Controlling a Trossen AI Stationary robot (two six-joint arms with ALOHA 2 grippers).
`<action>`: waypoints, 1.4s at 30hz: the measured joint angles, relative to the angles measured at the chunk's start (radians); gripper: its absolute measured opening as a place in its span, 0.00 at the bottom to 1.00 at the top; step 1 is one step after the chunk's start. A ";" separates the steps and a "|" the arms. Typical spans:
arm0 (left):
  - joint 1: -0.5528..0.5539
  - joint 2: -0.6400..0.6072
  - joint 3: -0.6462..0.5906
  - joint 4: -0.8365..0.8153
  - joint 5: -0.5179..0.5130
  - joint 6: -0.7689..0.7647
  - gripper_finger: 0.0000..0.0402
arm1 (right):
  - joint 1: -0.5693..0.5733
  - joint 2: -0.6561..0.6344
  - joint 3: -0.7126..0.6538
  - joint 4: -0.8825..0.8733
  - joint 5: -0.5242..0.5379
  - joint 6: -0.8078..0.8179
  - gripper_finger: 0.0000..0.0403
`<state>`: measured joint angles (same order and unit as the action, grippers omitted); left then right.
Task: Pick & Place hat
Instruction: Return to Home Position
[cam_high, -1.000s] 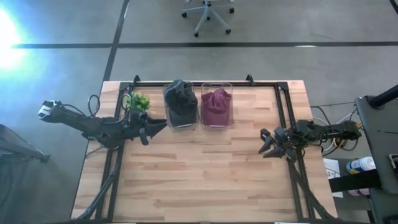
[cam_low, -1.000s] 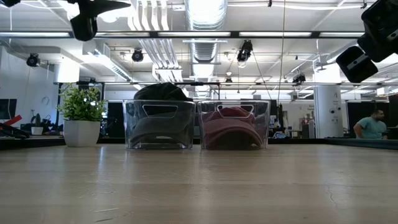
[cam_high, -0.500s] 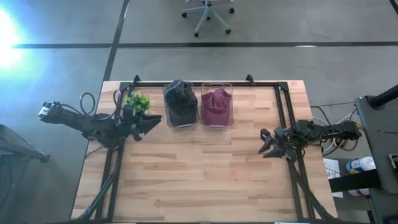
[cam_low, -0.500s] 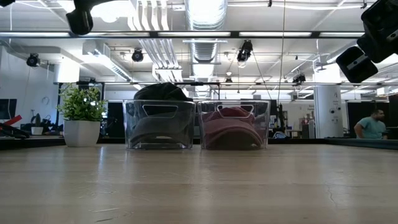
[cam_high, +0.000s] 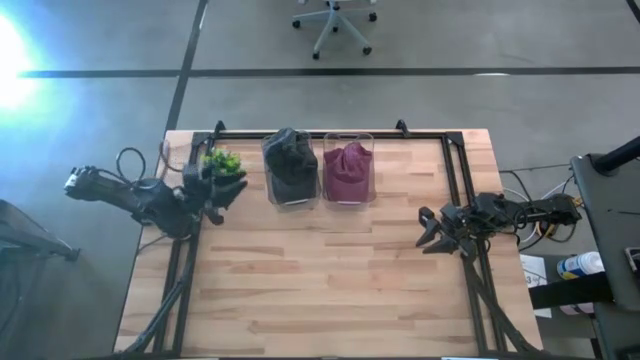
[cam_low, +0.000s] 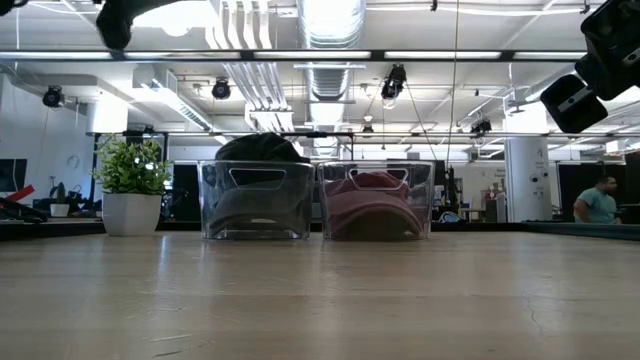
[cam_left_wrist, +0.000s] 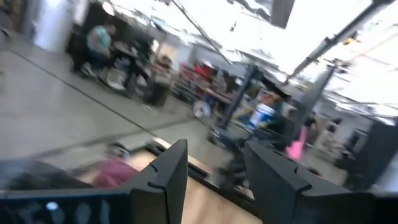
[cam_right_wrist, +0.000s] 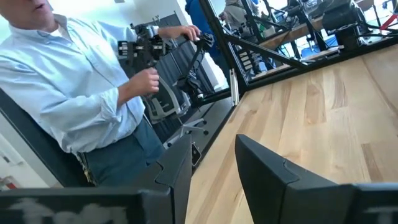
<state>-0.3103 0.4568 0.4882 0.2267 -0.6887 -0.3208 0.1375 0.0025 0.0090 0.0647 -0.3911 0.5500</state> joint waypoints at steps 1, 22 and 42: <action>0.004 -0.026 -0.017 -0.002 -0.023 0.026 0.38 | 0.000 0.000 0.000 0.000 0.000 0.000 0.30; 0.277 -0.431 -0.472 0.045 0.202 0.260 0.38 | 0.000 0.010 0.000 0.000 -0.001 0.000 0.30; 0.277 -0.431 -0.480 -0.158 0.190 0.257 0.38 | 0.000 0.013 0.000 0.001 0.000 0.000 0.32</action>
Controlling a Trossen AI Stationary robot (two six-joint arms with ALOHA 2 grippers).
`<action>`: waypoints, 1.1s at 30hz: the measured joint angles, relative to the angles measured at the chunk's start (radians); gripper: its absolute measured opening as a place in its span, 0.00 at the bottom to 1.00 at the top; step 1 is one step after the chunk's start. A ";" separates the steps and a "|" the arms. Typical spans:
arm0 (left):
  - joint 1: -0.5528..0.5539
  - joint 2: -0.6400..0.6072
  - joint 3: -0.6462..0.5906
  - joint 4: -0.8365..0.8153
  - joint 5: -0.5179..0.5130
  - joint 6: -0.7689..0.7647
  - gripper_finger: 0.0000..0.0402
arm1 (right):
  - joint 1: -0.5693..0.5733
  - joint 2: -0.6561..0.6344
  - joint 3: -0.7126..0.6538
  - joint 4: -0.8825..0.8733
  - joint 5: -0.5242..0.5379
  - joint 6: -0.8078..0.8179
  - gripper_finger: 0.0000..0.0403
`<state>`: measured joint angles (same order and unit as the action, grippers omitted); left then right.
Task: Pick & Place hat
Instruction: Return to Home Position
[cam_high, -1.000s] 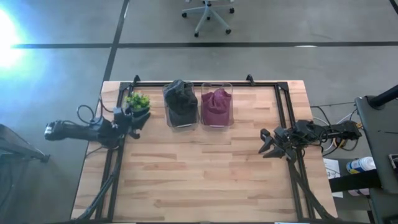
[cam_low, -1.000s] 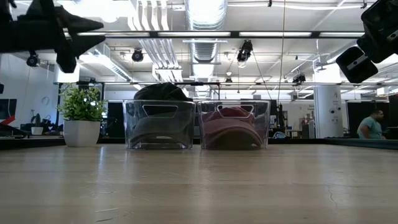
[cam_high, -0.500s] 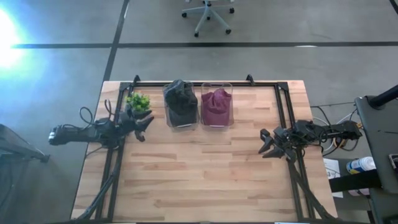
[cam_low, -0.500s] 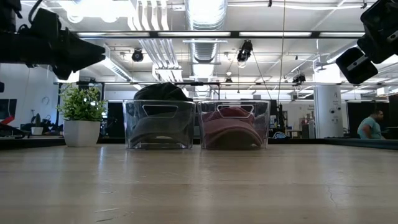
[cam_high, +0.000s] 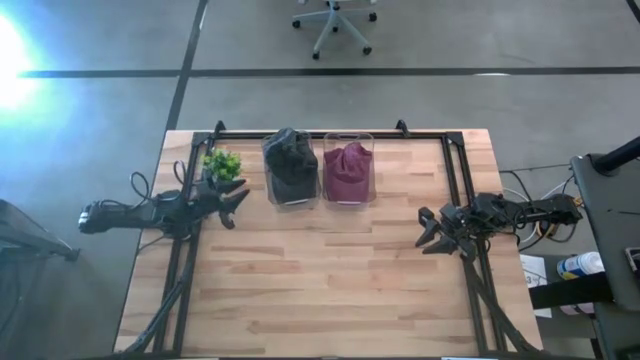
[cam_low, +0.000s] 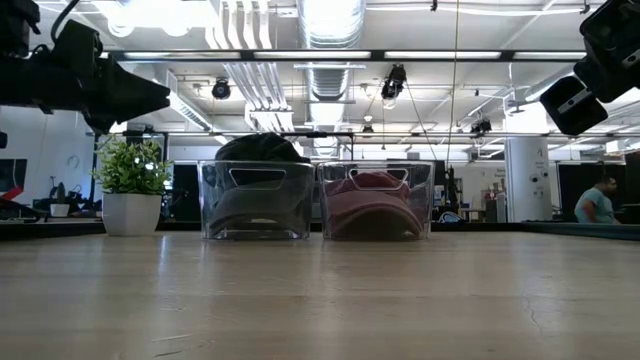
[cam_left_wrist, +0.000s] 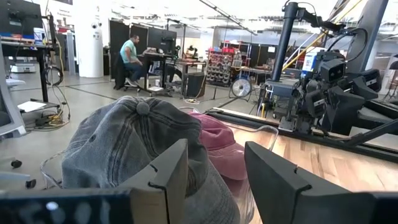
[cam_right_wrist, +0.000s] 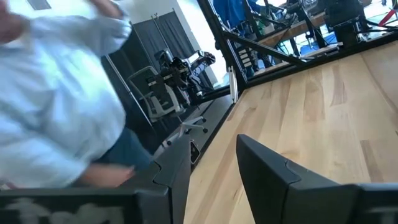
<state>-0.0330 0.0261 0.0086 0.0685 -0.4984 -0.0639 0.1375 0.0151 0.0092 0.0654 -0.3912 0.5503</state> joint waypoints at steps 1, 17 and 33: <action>0.000 0.001 0.000 -0.001 0.000 0.000 0.38 | 0.000 0.000 0.000 0.000 0.000 0.000 0.31; 0.000 0.003 0.000 -0.007 0.000 0.000 0.38 | 0.000 0.000 0.000 0.000 0.000 0.000 0.32; 0.000 0.003 -0.001 -0.008 0.000 0.000 0.38 | 0.000 0.000 0.000 -0.001 0.075 -0.377 0.31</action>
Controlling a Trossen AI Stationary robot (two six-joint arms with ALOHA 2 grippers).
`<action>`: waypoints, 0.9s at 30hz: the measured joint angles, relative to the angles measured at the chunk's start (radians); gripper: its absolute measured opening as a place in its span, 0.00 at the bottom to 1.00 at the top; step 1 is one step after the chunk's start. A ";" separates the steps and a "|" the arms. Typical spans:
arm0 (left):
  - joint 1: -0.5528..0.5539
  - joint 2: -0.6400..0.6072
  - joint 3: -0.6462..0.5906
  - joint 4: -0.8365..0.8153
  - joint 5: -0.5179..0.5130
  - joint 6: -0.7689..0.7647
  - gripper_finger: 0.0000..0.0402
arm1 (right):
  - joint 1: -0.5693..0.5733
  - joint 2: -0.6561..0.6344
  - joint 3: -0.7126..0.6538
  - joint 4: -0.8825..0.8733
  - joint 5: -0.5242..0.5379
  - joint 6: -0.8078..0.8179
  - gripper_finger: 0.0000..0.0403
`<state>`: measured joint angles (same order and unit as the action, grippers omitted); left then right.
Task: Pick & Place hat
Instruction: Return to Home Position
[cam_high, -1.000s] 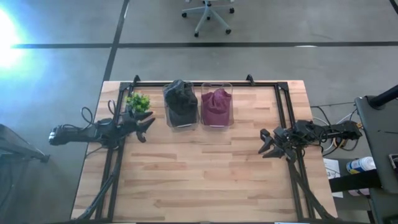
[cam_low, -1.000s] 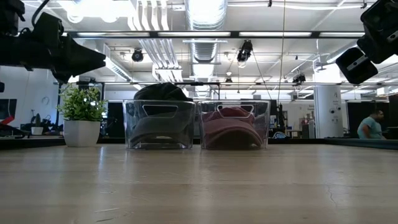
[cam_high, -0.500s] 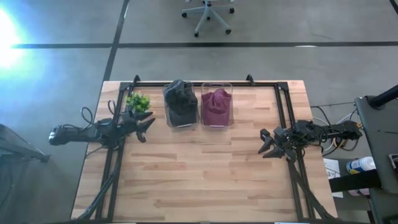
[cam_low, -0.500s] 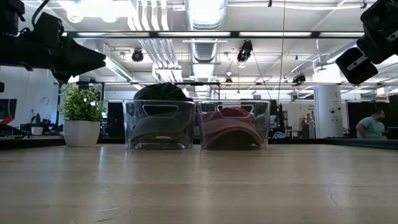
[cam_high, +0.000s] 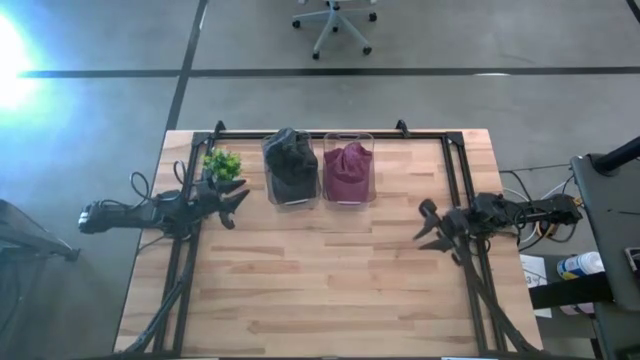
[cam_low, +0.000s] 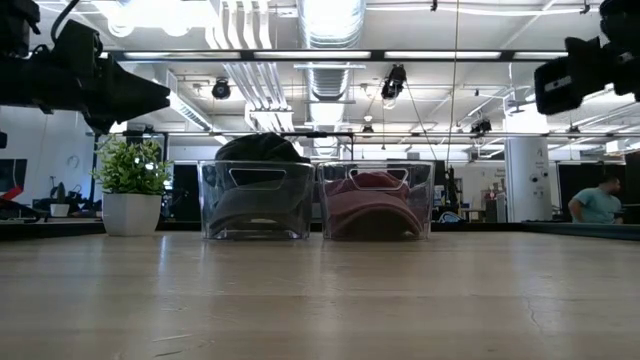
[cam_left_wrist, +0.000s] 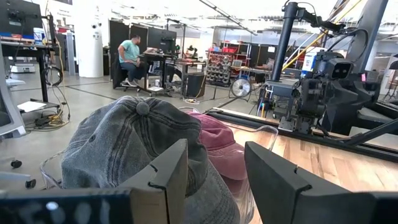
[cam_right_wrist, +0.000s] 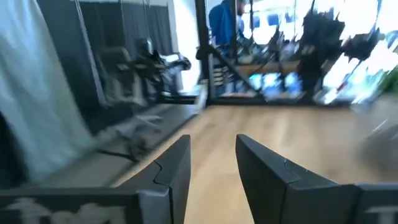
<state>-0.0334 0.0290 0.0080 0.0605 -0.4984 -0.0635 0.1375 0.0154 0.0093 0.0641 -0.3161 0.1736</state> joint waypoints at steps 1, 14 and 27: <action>0.000 0.000 0.000 0.000 0.000 0.000 0.38 | 0.000 0.000 0.000 0.000 0.012 -0.067 0.31; 0.001 0.000 0.000 0.000 0.000 0.000 0.38 | 0.000 0.000 0.000 -0.001 0.031 -0.065 0.31; 0.000 0.000 -0.001 0.000 0.000 0.000 0.38 | -0.004 -0.015 0.002 -0.007 0.030 -0.057 0.29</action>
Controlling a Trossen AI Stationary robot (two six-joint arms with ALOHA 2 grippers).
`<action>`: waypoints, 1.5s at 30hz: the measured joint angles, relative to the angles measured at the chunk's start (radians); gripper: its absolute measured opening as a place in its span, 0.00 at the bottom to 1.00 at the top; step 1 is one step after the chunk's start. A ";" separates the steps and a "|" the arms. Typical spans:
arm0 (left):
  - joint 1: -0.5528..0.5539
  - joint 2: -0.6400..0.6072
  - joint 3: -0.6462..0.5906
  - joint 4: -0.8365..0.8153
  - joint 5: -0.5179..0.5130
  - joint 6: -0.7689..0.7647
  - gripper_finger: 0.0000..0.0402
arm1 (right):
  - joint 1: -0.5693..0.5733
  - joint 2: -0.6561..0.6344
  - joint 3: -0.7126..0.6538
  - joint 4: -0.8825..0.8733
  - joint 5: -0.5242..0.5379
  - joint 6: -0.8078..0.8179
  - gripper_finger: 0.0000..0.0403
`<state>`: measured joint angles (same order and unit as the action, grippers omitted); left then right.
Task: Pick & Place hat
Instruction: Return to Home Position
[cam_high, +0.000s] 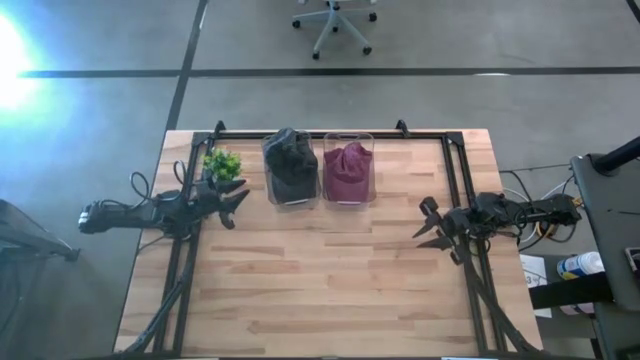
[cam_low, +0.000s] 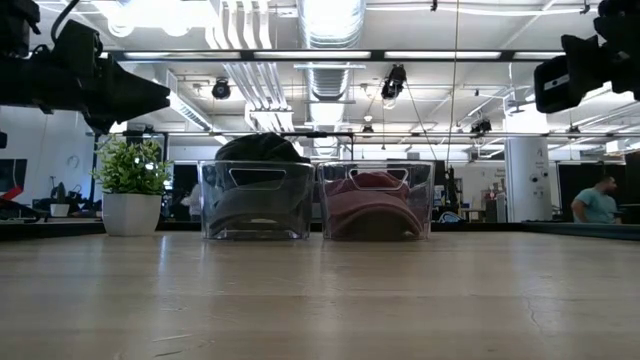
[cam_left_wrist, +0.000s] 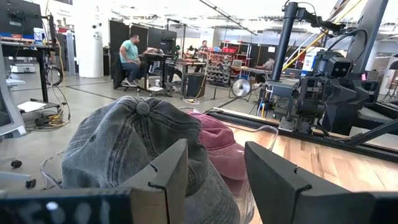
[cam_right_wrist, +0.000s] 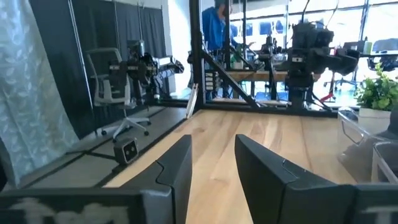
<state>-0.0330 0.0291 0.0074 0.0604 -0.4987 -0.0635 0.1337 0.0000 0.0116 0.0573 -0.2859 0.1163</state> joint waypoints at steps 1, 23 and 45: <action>0.000 0.000 0.000 0.000 0.000 0.000 0.38 | -0.002 0.000 0.000 0.007 0.001 0.001 0.29; 0.000 0.000 0.000 0.018 0.000 0.000 0.38 | -0.037 0.010 -0.002 -0.025 0.155 0.004 0.31; 0.000 0.000 0.000 0.019 0.000 0.000 0.38 | -0.036 0.010 -0.002 -0.024 0.154 0.004 0.33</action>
<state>-0.0326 0.0292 0.0071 0.0792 -0.4988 -0.0636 0.0978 0.0097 0.0097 0.0334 -0.1314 0.1206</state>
